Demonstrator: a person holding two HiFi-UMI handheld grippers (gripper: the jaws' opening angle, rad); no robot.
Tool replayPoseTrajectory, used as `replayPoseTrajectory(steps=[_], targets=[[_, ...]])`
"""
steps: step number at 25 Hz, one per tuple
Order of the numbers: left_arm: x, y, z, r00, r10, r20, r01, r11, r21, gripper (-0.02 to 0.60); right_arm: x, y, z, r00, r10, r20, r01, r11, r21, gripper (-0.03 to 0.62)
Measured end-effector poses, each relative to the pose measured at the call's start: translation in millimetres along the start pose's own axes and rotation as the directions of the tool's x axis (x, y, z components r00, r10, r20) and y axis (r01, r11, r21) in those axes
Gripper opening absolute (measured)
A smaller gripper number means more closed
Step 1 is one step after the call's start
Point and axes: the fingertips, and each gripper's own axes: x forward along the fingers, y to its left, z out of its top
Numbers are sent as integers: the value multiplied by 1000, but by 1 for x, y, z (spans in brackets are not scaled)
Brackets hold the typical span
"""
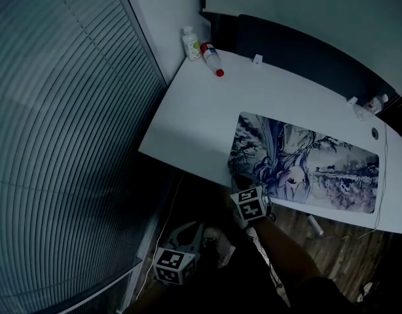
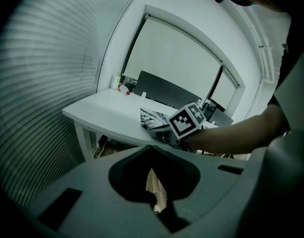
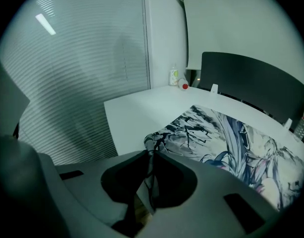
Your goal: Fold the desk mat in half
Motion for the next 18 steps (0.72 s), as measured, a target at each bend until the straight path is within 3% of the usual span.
replayPoseTrajectory(steps=[8,18], targets=[[-6,-6,21,999,-36,21,35,998,47,6,-25,-13,21,996,-60,71,56,997,55,48],[1,-28,57,988,-148,39,140,979,149,6,-75,-45,49,971,-182,157,159,976,149,46]])
